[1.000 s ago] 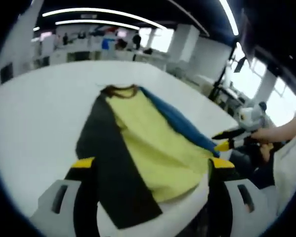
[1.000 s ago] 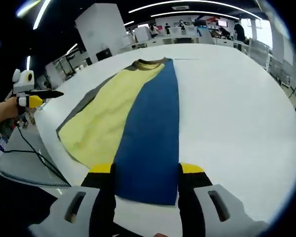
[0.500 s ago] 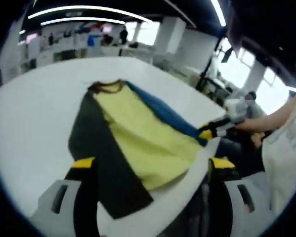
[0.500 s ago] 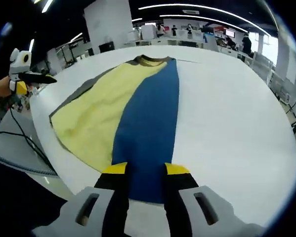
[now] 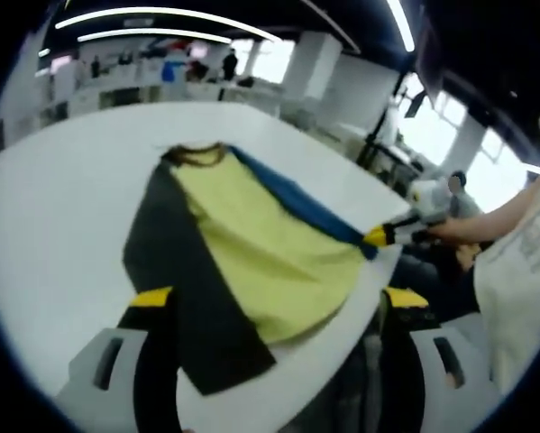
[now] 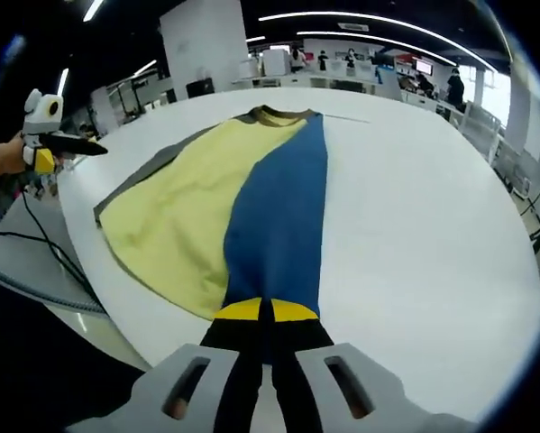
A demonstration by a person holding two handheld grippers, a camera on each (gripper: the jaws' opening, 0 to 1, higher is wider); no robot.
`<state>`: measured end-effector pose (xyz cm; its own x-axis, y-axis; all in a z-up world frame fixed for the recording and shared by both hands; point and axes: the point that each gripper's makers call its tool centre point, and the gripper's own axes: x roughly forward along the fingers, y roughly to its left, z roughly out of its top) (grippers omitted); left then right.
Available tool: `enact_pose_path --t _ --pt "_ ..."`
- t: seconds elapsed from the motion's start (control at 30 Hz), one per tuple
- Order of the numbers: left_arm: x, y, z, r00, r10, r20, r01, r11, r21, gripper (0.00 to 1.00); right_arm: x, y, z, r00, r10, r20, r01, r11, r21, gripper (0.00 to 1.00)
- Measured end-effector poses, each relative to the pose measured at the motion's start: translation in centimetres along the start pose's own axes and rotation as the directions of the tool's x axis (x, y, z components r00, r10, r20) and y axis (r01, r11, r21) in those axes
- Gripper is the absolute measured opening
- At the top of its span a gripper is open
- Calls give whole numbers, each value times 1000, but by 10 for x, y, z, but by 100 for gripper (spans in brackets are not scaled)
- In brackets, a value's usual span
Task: Fold the garment on the visible template until the final outline fits inside the template.
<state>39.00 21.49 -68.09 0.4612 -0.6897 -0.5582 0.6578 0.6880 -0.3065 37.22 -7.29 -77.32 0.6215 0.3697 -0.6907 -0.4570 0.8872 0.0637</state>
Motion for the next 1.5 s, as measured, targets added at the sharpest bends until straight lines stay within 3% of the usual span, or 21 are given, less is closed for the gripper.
enact_pose_path --t 0.57,0.6,0.63,0.7,0.83,0.93,1.03,1.2,1.5 --pt "-3 3 -3 1000 23 12 -22 999 -32 89 -20 -57 2 997 -60 -38 57 997 -58 2" --pt "-3 3 -3 1000 23 12 -23 999 -32 89 -20 -58 2 998 -60 -36 58 997 -56 2" --pt "-3 3 -4 1000 25 11 -25 999 -34 89 -20 -49 8 1000 -4 -4 3 999 -47 2" --pt "-3 4 -4 1000 28 11 -28 999 -37 89 -18 -38 -2 998 45 -50 -48 998 -50 2" --pt "-3 5 -6 1000 30 7 -30 999 -44 88 -11 -29 -6 998 42 -40 -44 998 -46 4" --pt "-3 5 -4 999 32 13 -31 998 -46 88 -7 -17 -1 996 85 -4 -84 996 36 22" --pt "-4 7 -4 999 35 13 -35 998 -47 88 -7 -13 -1 996 82 -18 -83 996 -41 24" --pt "-3 5 -6 999 32 7 -32 999 -44 87 -13 -25 1 999 42 11 -41 999 -12 24" --pt "-1 2 -7 1000 24 1 -24 999 -41 87 -14 -35 -20 997 6 -71 -9 999 -41 25"
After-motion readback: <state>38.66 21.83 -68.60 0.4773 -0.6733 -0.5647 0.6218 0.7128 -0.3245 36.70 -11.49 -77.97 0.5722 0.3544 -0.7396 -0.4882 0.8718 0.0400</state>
